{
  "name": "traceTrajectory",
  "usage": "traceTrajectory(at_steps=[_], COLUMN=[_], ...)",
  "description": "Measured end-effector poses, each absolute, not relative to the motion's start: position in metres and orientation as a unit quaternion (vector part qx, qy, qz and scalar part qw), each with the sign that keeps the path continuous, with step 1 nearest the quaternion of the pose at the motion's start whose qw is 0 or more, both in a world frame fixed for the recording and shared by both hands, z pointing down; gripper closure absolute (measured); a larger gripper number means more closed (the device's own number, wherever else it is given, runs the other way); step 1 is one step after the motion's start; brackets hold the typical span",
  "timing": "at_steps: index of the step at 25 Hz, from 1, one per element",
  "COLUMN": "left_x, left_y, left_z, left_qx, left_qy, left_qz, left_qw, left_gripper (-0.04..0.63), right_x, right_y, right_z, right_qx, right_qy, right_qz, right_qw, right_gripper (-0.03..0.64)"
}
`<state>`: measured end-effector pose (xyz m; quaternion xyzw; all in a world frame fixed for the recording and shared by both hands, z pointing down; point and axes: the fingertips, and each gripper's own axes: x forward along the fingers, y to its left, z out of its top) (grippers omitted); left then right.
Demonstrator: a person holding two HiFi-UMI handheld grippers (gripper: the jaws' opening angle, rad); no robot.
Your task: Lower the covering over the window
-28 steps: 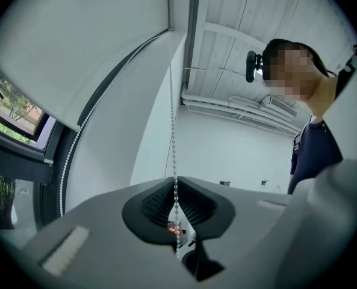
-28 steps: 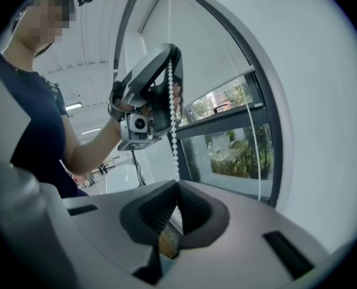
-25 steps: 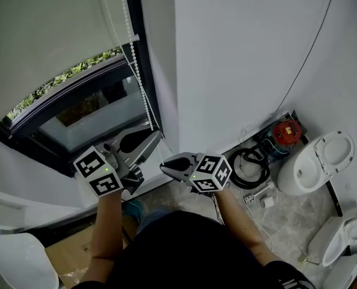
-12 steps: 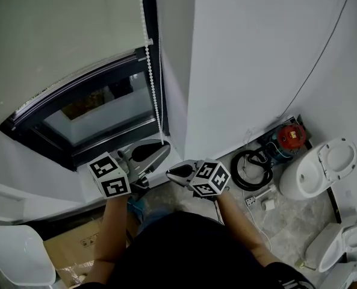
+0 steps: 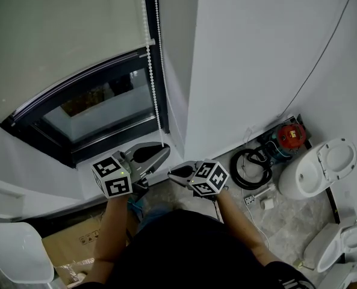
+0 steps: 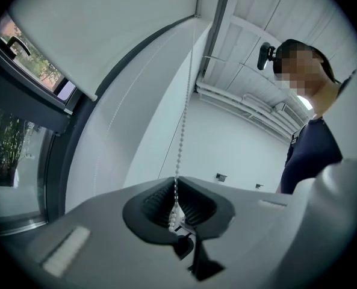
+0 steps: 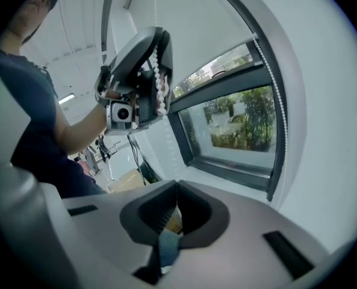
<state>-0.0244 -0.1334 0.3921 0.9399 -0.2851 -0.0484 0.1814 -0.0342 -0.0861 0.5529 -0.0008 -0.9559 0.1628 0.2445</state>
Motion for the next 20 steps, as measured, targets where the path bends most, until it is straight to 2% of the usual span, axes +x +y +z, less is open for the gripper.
traceTrajectory(at_steps=[9,13,20], left_x=[-0.025,-0.022,-0.028], left_y=[-0.129,-0.124,-0.123], left_z=[0.392,0.408,0.412], left_qx=[0.937,0.937,0.934], left_qy=[-0.28,-0.275,-0.277], left_qz=[-0.073,-0.06,-0.073], left_qw=[0.194,0.205,0.214], left_gripper=[0.572,0.572,0.572], right_x=[-0.034,-0.03,-0.032], right_y=[-0.083,-0.08,-0.078], right_z=[0.552,0.567,0.57], right_qx=[0.001,0.001,0.002], right_qy=[-0.956,-0.947,-0.948], right_qz=[0.159,0.142,0.148], right_qw=[0.248,0.289,0.281], right_gripper=[0.603,0.603,0.603])
